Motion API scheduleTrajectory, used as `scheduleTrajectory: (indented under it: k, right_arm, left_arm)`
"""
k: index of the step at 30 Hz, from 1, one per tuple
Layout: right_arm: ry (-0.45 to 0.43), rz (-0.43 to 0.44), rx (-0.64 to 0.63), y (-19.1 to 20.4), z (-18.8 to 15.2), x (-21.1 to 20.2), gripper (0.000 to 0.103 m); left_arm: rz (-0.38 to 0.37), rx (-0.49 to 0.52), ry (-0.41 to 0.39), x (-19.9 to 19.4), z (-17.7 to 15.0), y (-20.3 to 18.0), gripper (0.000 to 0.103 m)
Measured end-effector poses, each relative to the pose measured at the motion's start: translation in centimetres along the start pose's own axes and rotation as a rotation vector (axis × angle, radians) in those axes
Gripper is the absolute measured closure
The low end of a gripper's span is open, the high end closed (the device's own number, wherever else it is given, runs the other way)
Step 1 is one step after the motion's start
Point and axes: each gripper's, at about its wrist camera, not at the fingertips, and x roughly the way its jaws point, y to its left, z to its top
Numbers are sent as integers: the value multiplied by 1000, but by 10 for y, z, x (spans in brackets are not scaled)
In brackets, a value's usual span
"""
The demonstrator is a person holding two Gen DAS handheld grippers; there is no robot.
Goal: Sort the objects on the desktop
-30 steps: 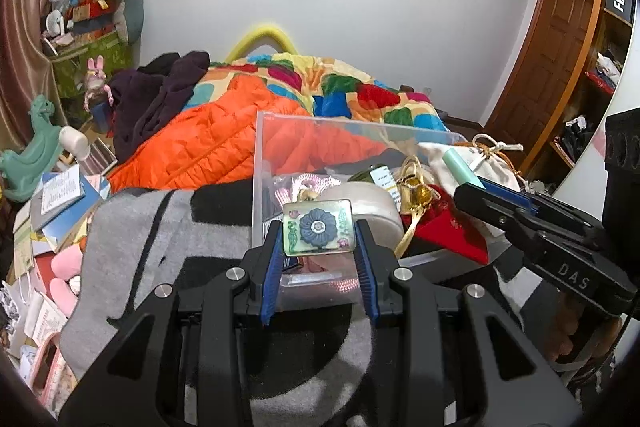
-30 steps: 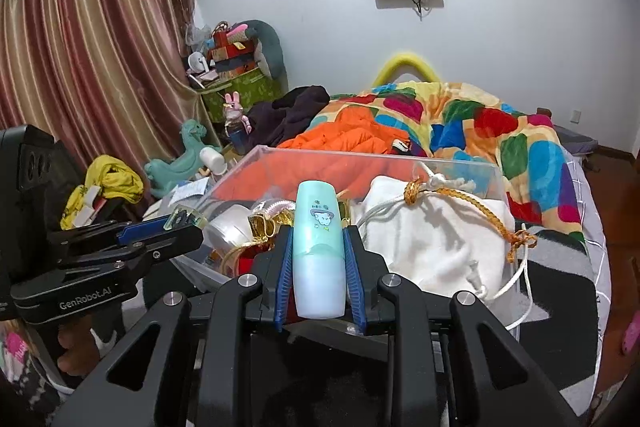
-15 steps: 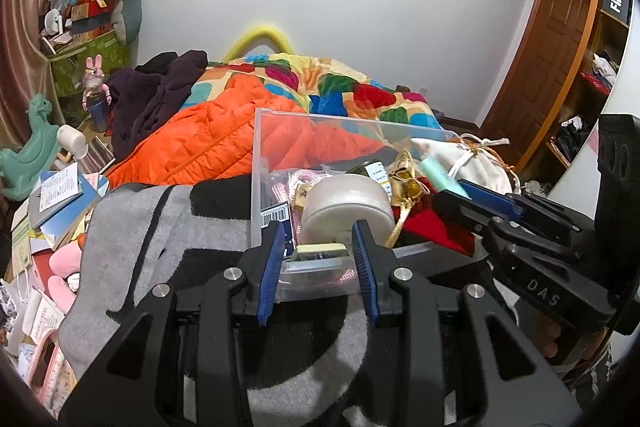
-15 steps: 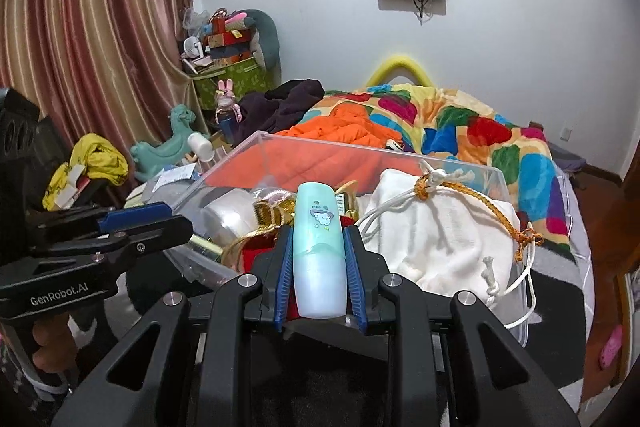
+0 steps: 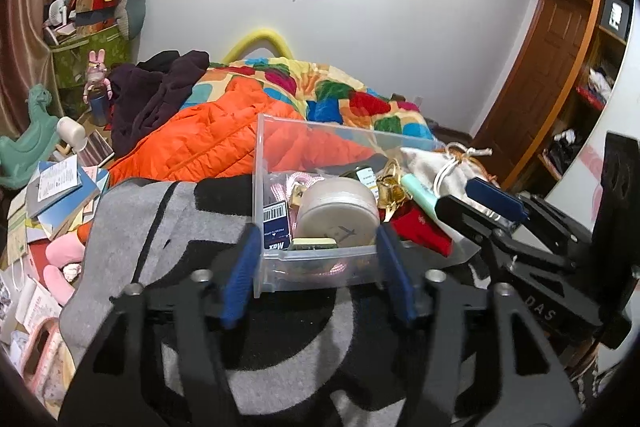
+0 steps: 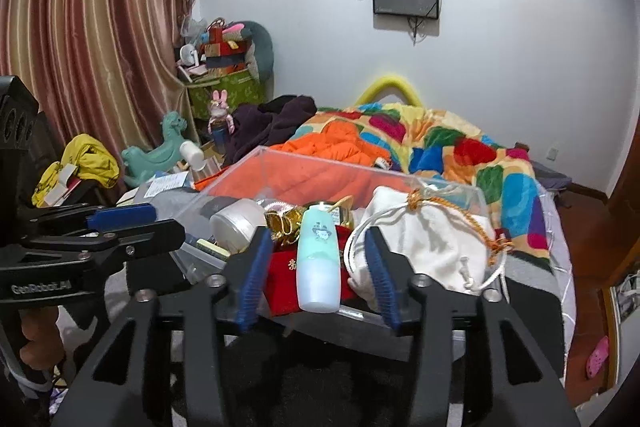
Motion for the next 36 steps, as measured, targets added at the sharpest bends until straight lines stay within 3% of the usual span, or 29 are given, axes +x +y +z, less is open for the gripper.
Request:
scheduleTrajectory:
  k: [2,4,8,10,13,24,36]
  right_arm:
    - [-14,-11,1,0,0,-6,47]
    - [-28,-14,9,-1,1,-12,35]
    - [-50,-37,30,-4,-1,-24,20]
    - [-43,-48,43,-7,-4,-29,14]
    - [-10,-42,62,-10,-8,-34,8]
    - [-43,-105,82,-12,-34,-72,5]
    - [-60,-102,98,-11,-57,-92,2]
  left_arm:
    - [-2,-4,-6,-4,0,0,39]
    - [-6,-13,-13,-8,-1,0,27]
    - [2,0,-28,-17,-3,-5,20]
    - [12,10,-38,-22,-5,-10,9]
    - [6,11,-61,-31,-11,-14,7]
    - [27,0,-136,-53,-34,-30,4]
    - [90,92,-176,-70,-68,-63,2]
